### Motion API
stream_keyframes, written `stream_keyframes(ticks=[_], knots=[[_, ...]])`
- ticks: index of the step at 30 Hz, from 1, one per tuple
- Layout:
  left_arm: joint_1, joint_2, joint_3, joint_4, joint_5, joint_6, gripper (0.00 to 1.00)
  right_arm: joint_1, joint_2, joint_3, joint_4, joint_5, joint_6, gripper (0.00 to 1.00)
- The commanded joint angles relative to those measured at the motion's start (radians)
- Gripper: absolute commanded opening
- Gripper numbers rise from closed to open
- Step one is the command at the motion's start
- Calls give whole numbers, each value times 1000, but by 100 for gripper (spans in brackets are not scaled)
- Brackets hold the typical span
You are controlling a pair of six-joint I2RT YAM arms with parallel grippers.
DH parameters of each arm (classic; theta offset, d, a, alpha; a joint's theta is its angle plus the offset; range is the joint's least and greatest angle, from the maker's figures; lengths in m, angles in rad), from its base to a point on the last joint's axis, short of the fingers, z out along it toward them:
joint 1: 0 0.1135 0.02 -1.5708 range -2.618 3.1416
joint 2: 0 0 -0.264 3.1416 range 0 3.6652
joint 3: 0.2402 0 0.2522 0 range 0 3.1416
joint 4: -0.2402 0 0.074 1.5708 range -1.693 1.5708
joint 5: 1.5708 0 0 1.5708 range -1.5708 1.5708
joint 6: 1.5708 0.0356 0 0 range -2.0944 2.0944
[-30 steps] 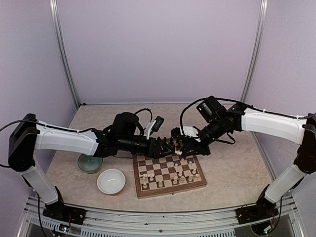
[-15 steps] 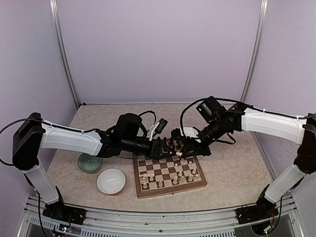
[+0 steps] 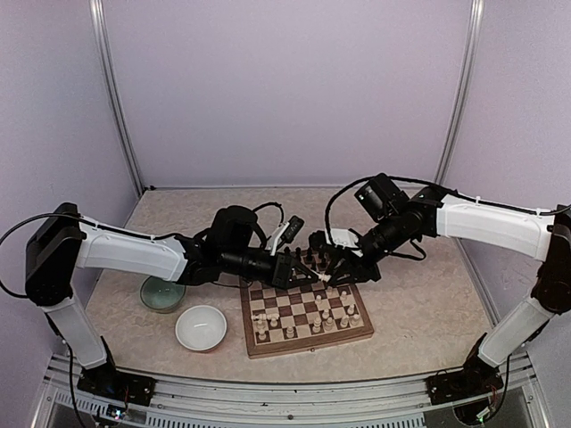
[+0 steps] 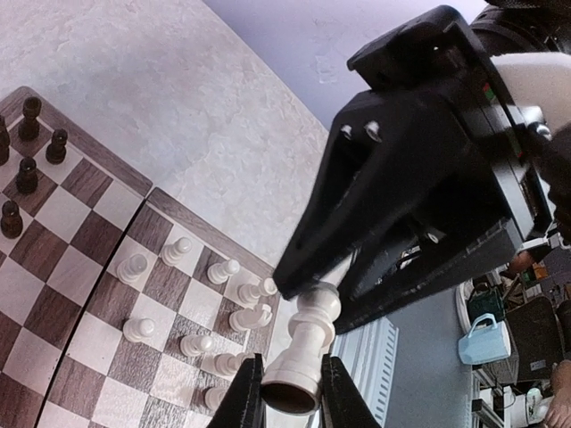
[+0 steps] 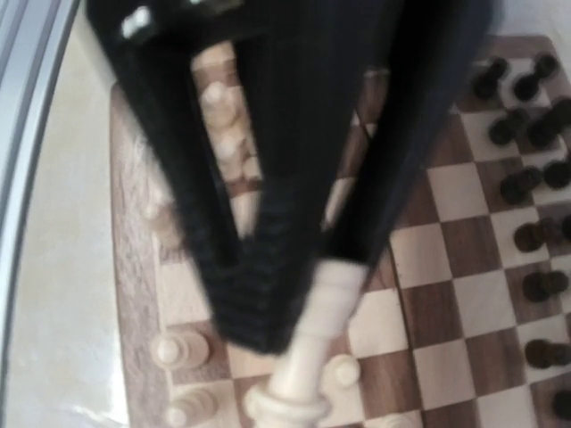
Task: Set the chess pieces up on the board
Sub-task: Pass from the right arm to the left, then pass from the left arm to the right
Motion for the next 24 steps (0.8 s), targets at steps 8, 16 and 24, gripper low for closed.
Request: stream_keyframes(ticks=[8,16,24], knots=[[-5,-104,-35,390,-198,-118,12,-380,-123,33,369,-494,573,52],[-23,-22,31,559,-329,-184,12,-402,-54,-8,662,-727,980,53],[-28,57,99,576,-348,-207,12,-367,-39,-21,756,-766,1073,54]])
